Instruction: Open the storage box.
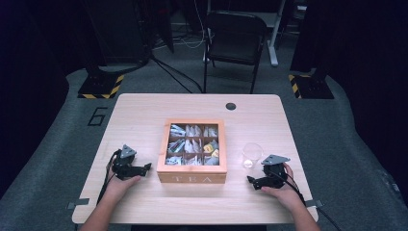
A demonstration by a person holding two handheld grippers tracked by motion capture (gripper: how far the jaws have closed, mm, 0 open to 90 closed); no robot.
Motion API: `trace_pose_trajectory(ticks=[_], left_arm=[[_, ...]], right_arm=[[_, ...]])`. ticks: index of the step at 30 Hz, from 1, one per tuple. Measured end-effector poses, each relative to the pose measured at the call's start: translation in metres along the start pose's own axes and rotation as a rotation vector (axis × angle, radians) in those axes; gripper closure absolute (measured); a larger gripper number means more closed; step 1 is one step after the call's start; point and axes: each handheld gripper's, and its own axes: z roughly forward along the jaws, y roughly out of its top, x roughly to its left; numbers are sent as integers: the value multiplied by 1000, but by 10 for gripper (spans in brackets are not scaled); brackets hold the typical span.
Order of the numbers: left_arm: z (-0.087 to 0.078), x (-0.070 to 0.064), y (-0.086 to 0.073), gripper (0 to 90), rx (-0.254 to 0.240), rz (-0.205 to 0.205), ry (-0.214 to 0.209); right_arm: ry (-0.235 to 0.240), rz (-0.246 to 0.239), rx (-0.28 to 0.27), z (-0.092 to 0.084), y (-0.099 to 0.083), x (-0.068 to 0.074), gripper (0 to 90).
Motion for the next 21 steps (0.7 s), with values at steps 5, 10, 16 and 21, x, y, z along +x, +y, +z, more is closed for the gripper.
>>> trace_pose_trajectory(ticks=[5, 10, 16, 21], left_arm=[[-1, 0, 0, 133, 7, -3, -7], [-1, 0, 0, 134, 7, -1, -7], [-1, 0, 0, 137, 1, -1, -3], [-3, 1, -1, 194, -10, -13, 4]], right_arm=[[-1, 3, 0, 0, 0, 0, 10], [-1, 2, 0, 0, 0, 0, 11], [-10, -1, -4, -1, 0, -1, 30], [-24, 28, -18, -5, 0, -2, 187]])
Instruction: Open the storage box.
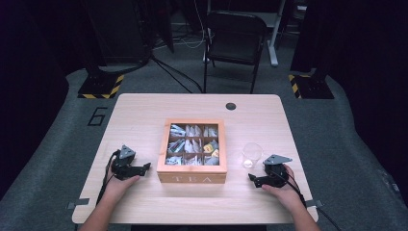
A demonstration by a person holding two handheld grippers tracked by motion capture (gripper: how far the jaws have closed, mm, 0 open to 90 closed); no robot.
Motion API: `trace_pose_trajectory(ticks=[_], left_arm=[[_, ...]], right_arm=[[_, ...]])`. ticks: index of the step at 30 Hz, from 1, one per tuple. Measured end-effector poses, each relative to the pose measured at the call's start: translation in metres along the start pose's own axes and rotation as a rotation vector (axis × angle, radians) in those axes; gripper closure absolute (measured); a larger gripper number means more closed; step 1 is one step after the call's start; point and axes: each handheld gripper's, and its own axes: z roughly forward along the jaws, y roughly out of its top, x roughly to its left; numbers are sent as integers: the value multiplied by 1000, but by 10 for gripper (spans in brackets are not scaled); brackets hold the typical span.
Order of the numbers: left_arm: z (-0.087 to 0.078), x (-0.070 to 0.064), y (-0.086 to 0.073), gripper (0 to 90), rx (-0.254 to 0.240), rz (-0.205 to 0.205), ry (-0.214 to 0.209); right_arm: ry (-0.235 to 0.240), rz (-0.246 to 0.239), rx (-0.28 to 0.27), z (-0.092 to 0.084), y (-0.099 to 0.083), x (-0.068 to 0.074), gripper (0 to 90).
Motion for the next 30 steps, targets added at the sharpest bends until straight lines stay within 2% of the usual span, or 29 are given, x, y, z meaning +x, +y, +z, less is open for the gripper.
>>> trace_pose_trajectory(ticks=[3, 5, 8, 13, 16, 19, 21, 24, 26, 30], left_arm=[[-3, 1, 1, 268, 0, -9, -10], [-4, 0, 1, 272, -7, -15, -6], [-7, 0, 2, 291, -9, -20, -16], [-12, -3, 2, 328, -19, -41, -42], [-15, -6, 3, 351, -24, -43, -52], [-17, -8, 3, 368, -28, -42, -61], [-19, -9, 4, 375, -30, -37, -71], [-21, -11, 4, 388, -37, -40, -76], [-23, -11, 5, 395, -38, -41, -82], [-27, -14, 5, 409, -49, -56, -92]], right_arm=[[-13, 10, 8, -3, 0, -2, 271], [6, 15, 14, -6, 1, -3, 329], [8, 6, 21, -8, 2, -1, 337], [2, 3, 2, -13, 6, 4, 372], [-7, 14, 2, -18, 8, 6, 391], [7, 26, 2, -21, 10, 7, 417], [6, 18, 2, -23, 11, 8, 434], [-18, 20, 2, -27, 13, 12, 464], [-10, -3, -13, -29, 15, 14, 477], [-5, -11, -13, -31, 18, 18, 482]])
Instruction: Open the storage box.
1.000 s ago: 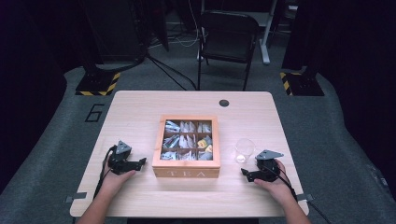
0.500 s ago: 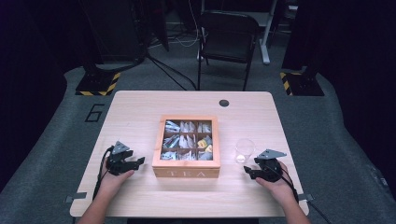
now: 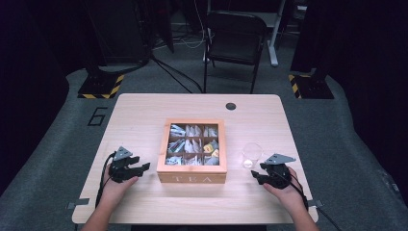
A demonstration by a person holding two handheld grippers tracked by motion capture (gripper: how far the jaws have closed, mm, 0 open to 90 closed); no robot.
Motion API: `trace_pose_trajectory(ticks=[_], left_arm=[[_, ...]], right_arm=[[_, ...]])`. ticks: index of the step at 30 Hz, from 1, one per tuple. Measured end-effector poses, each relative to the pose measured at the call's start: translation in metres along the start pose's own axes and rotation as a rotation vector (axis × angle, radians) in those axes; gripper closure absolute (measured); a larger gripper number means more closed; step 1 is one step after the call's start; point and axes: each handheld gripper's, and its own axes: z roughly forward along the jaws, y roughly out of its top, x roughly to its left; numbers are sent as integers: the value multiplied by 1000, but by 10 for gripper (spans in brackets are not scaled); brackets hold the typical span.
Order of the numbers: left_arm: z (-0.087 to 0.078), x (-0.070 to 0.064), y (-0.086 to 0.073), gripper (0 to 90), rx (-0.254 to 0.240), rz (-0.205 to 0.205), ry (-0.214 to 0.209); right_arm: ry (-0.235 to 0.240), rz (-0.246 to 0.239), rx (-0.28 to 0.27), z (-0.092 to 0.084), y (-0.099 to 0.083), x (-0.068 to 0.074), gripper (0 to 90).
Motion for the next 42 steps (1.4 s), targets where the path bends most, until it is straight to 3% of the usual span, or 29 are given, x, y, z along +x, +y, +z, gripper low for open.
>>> trace_pose_trajectory(ticks=[7, 11, 19, 26, 32, 38, 42], left_arm=[[-9, -10, 3, 426, -19, 20, -2], [-13, -11, 5, 431, -29, 32, 1], [-26, -19, 6, 452, -52, 37, -16], [-34, -27, 5, 460, -81, 52, -30], [-41, -35, 4, 494, -100, 89, -36], [-44, -40, 2, 508, -107, 105, -54], [-42, -44, 1, 513, -103, 118, -61]], right_arm=[[1, -6, 6, -6, 1, 5, 489], [18, 19, -5, -9, 1, 6, 488], [43, 30, -60, -20, 2, 16, 482], [52, -3, -77, -20, 6, 24, 481], [52, -46, -87, -19, 9, 32, 526], [104, -37, -93, -19, 13, 41, 585], [132, -59, -92, -14, 17, 47, 603]])
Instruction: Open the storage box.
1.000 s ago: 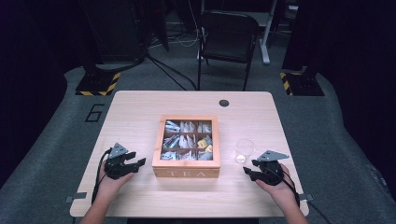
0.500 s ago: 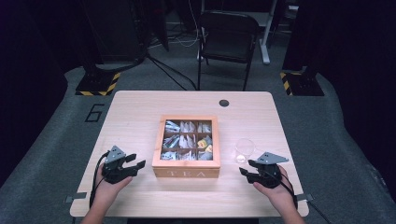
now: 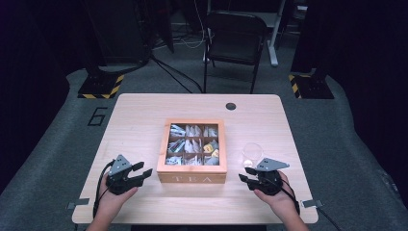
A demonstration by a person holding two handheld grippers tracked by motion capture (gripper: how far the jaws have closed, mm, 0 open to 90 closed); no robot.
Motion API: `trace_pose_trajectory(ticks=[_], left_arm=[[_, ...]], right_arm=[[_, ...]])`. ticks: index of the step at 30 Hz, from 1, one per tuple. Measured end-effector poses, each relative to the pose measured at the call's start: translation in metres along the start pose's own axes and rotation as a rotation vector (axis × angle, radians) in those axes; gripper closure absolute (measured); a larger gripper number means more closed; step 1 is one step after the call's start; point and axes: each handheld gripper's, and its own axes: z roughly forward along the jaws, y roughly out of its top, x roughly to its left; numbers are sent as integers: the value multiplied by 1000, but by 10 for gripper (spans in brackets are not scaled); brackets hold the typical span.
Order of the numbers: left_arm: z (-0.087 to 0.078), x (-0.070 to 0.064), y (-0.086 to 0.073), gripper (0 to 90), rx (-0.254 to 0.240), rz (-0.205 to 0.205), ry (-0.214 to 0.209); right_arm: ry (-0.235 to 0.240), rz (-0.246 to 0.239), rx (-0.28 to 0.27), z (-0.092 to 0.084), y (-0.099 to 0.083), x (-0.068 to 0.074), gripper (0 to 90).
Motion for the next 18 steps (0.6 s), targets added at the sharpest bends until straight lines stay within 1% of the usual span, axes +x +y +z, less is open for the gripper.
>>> trace_pose_trajectory(ticks=[7, 8, 13, 15, 16, 17, 18], left_arm=[[2, -2, 0, 515, -1, -1, -9], [2, -2, 0, 515, -2, 1, -7], [2, -3, 0, 517, -4, -7, -12], [2, -3, 0, 520, -5, -11, -13], [2, -2, 0, 522, 7, -9, -22], [2, -2, 0, 522, 6, -7, -20], [3, -2, 0, 523, 1, -14, -19]], right_arm=[[44, -26, -10, 10, 6, 10, 604], [45, -24, -11, 11, 7, 12, 604], [66, -33, 8, 17, 7, 15, 616], [73, -33, 9, 18, 8, 16, 628], [76, -29, 7, 18, 9, 17, 635], [82, -36, 5, 19, 10, 17, 636], [90, -33, 4, 19, 10, 18, 640]])
